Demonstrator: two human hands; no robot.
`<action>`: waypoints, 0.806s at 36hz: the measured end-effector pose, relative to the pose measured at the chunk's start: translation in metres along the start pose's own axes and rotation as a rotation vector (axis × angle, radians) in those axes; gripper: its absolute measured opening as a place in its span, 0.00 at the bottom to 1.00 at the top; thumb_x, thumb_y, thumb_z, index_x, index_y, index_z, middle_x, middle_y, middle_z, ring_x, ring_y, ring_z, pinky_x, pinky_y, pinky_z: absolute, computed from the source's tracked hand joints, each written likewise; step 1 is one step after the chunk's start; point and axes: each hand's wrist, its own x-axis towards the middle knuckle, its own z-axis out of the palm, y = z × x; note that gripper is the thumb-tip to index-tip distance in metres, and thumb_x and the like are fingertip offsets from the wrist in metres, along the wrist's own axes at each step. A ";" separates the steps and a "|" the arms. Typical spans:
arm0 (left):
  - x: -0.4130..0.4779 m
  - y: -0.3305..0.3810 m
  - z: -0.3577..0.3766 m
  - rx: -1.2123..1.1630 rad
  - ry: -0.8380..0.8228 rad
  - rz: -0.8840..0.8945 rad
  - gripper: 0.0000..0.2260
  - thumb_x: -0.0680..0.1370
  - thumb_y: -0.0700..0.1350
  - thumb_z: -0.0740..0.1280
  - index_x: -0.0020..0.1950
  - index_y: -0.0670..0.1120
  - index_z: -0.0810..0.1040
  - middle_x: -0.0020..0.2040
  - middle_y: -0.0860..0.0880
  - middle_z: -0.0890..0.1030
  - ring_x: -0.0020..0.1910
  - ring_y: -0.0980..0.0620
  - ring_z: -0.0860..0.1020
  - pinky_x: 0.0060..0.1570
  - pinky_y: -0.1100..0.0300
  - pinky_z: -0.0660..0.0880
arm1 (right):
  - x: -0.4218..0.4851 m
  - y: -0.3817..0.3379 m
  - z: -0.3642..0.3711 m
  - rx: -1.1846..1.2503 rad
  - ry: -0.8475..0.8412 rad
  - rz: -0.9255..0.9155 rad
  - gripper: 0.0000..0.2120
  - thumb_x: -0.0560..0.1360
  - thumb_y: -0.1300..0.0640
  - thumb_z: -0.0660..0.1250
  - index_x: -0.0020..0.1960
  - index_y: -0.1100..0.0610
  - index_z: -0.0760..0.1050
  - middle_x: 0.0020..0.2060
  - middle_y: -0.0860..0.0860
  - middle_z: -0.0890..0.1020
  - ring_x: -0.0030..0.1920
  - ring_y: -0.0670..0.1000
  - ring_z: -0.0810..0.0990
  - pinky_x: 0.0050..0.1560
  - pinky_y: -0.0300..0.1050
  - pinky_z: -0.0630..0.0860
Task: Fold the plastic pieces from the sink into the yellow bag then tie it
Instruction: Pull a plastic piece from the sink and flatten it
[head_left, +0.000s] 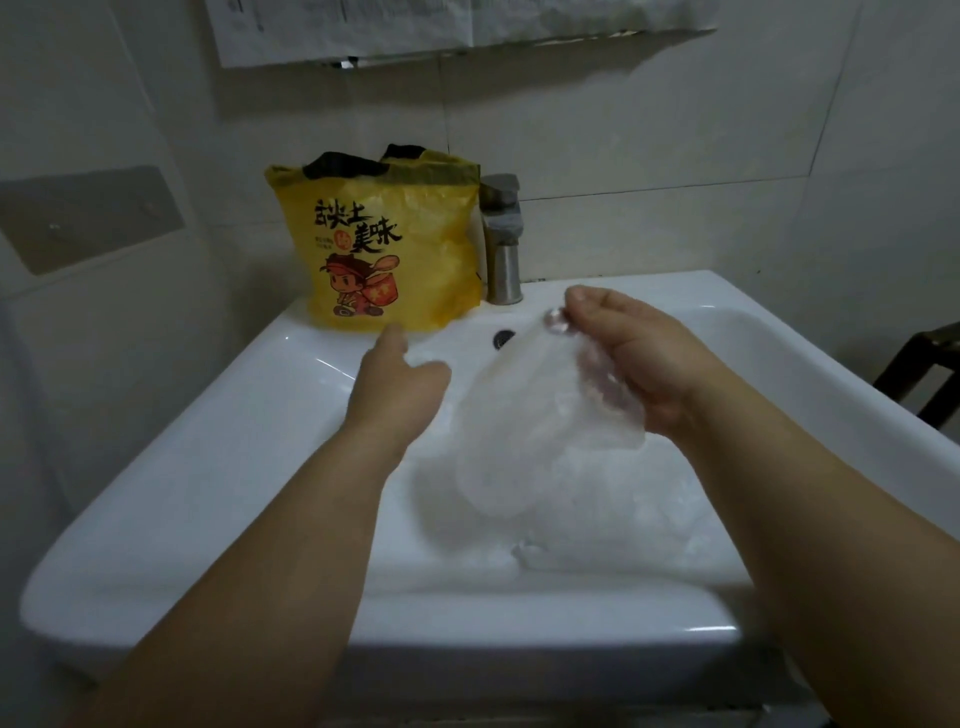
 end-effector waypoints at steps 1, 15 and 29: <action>-0.003 0.007 -0.002 -0.149 -0.034 0.098 0.29 0.77 0.41 0.63 0.77 0.51 0.61 0.71 0.53 0.70 0.70 0.51 0.68 0.58 0.58 0.65 | -0.001 0.000 0.002 -0.040 -0.045 0.021 0.07 0.78 0.55 0.63 0.44 0.56 0.77 0.32 0.50 0.81 0.31 0.50 0.73 0.32 0.41 0.73; 0.000 0.014 0.002 -0.617 -0.214 -0.009 0.10 0.79 0.47 0.67 0.49 0.40 0.81 0.42 0.42 0.76 0.39 0.47 0.76 0.43 0.57 0.75 | 0.007 0.003 -0.005 0.401 -0.126 0.397 0.61 0.53 0.28 0.72 0.76 0.57 0.57 0.64 0.63 0.76 0.56 0.66 0.80 0.52 0.63 0.78; 0.005 0.013 -0.010 -0.765 -0.027 -0.294 0.10 0.78 0.52 0.68 0.39 0.50 0.79 0.26 0.58 0.73 0.20 0.62 0.70 0.20 0.71 0.65 | 0.007 0.009 0.008 0.171 0.104 0.222 0.08 0.78 0.58 0.64 0.47 0.62 0.79 0.38 0.53 0.83 0.38 0.51 0.82 0.49 0.45 0.79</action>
